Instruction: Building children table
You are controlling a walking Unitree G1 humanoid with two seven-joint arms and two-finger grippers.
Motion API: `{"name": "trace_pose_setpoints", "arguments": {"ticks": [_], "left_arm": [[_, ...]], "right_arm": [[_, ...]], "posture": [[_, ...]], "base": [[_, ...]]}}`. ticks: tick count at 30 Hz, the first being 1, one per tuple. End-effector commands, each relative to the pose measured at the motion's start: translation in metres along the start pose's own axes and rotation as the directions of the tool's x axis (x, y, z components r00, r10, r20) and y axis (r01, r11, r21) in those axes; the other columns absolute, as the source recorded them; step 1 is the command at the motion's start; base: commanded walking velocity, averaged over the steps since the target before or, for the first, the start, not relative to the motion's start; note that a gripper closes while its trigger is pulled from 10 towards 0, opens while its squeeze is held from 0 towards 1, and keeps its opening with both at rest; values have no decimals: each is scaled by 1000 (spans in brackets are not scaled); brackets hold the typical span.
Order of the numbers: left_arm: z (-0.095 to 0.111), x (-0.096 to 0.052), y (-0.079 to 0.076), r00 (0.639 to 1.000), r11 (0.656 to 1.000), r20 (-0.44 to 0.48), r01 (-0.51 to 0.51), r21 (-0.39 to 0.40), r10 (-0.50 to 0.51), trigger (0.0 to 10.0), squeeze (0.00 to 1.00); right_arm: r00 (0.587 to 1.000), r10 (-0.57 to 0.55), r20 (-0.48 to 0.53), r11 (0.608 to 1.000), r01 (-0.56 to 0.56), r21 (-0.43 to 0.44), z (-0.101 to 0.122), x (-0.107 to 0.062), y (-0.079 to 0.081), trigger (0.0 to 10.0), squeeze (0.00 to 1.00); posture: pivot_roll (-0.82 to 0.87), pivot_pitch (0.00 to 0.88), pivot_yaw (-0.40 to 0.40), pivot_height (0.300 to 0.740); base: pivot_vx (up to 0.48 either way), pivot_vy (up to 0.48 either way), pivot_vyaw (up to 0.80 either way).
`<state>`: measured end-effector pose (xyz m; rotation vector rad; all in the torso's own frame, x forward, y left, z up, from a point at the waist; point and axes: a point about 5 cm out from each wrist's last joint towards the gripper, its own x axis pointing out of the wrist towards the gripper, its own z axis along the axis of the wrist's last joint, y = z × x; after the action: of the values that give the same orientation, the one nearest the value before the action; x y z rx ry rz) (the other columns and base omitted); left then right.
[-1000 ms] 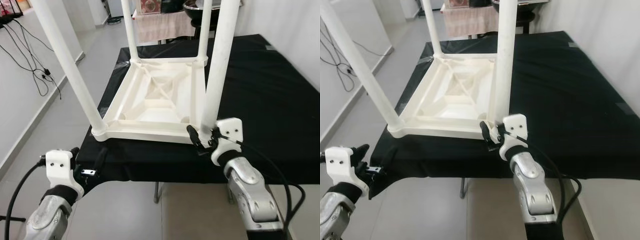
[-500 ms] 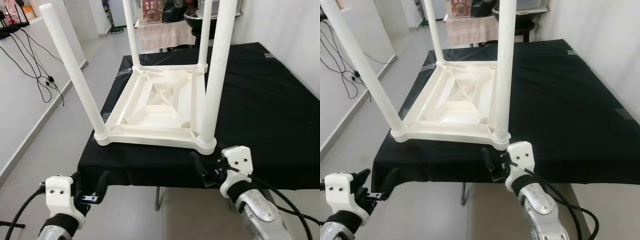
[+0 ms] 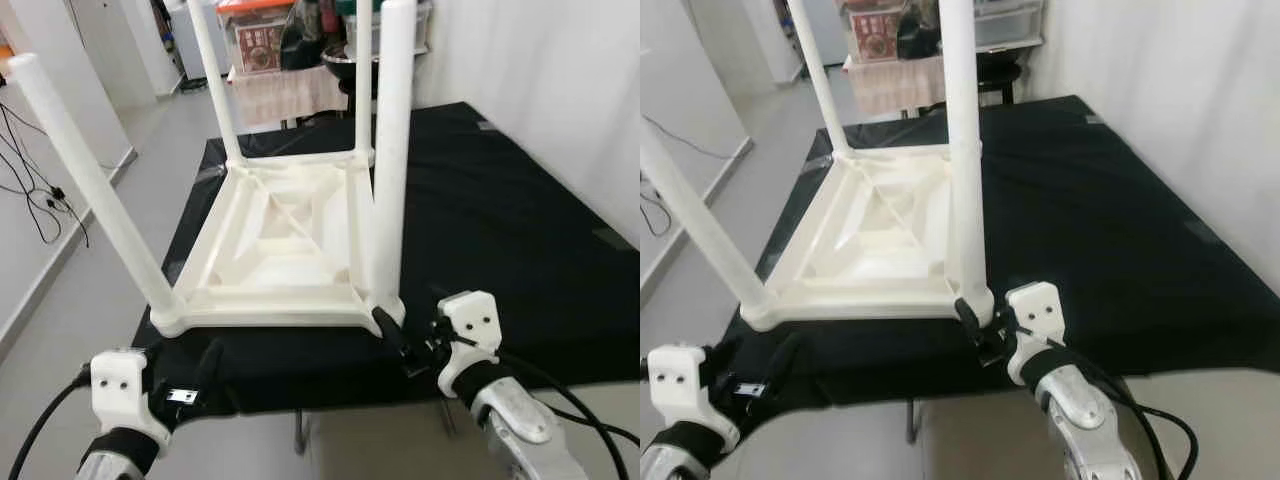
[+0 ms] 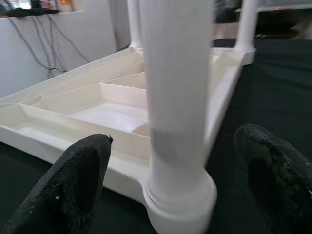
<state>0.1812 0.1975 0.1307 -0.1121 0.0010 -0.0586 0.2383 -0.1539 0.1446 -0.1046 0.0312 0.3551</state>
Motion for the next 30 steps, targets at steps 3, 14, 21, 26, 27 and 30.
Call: {"name": "trace_pose_setpoints", "arguments": {"ticks": [3,14,21,26,27,30], "left_arm": [[1,-2,3,1000,1000,-8,-6,17,6,10000,0],[-4,-4,4,999,999,-40,-21,42,23,10000,0],[-4,-4,5,998,998,-42,-34,52,36,10000,0],[-4,-4,5,999,998,-47,-23,55,26,10000,0],[-4,-4,5,999,998,-47,-23,55,26,10000,0],[-4,-4,7,999,998,-47,-24,66,27,10000,0]], "right_arm": [[1000,28,-6,999,-27,32,1,1,4,10000,0],[999,47,-17,998,-46,46,1,0,5,10000,0],[999,49,-23,998,-48,50,1,1,5,10000,0],[999,31,-24,999,-30,36,3,4,0,10000,0],[999,31,-24,999,-30,36,3,4,0,10000,0],[1000,5,-6,1000,-5,26,8,8,-6,10000,0]], "posture": [[-76,48,84,740],[-73,54,84,740],[-71,53,83,740],[-68,53,81,740],[-68,53,81,740],[-67,55,81,740]], "base": [[287,0,0],[99,0,0],[0,0,0],[0,0,0],[0,0,0],[0,0,0]]}}
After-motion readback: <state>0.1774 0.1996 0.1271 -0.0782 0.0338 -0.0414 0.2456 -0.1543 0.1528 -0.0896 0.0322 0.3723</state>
